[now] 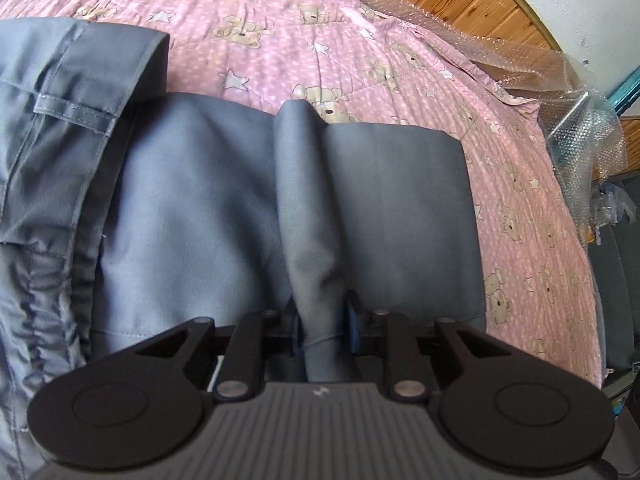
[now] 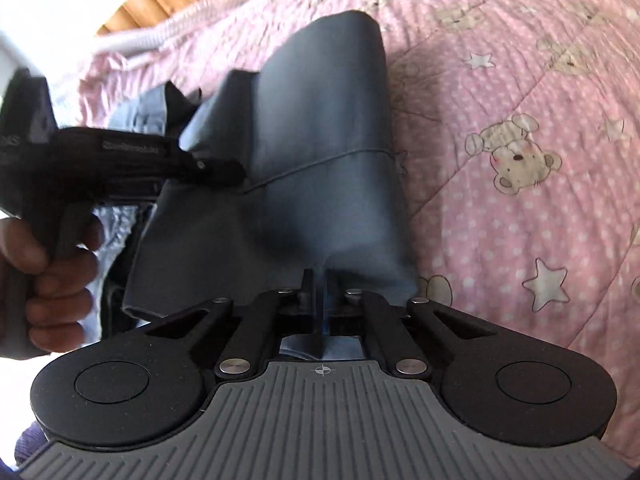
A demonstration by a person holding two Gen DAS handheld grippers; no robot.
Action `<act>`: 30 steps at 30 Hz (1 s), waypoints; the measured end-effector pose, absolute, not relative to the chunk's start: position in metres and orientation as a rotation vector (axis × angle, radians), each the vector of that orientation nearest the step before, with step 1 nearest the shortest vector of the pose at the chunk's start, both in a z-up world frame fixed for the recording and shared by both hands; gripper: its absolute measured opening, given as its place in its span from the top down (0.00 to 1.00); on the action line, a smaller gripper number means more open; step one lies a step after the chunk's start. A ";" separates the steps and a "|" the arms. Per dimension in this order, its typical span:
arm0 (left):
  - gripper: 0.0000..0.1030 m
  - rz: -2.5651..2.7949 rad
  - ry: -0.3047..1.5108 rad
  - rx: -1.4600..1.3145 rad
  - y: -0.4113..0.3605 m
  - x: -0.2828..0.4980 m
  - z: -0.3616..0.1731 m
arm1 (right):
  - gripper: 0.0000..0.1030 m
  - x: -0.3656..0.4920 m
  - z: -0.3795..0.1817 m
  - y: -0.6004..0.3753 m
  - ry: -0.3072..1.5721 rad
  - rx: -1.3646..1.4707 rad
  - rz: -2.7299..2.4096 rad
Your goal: Fold clothes
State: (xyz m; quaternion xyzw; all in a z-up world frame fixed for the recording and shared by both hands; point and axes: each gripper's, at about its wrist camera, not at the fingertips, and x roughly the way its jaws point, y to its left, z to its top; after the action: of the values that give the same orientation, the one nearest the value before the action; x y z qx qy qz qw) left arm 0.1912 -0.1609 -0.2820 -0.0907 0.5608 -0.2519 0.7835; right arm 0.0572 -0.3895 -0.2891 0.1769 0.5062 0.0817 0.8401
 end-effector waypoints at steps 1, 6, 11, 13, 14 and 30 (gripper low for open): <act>0.72 -0.547 1.208 -0.194 -0.158 0.189 -0.277 | 1.00 0.058 -0.287 -0.387 1.080 0.354 0.167; 0.67 -0.604 1.124 -0.175 -0.146 0.152 -0.244 | 1.00 0.065 -0.284 -0.382 1.110 0.311 0.151; 0.67 -0.637 1.165 -0.054 -0.158 0.125 -0.261 | 1.00 0.076 -0.282 -0.381 1.135 0.272 0.187; 0.70 -0.605 1.192 -0.015 -0.162 0.122 -0.274 | 1.00 0.079 -0.282 -0.383 1.145 0.255 0.217; 0.71 -0.592 1.190 -0.014 -0.162 0.121 -0.277 | 1.00 0.081 -0.282 -0.383 1.149 0.245 0.232; 0.68 -0.287 1.152 -0.130 -0.146 0.105 -0.265 | 0.55 0.161 -0.233 -0.419 0.937 0.039 0.374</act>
State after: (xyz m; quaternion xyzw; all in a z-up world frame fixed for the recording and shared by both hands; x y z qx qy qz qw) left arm 0.1051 -0.1459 -0.2646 -0.0613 0.5422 -0.1354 0.8270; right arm 0.1605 -0.4193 -0.2332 0.0188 0.4491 0.1791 0.8752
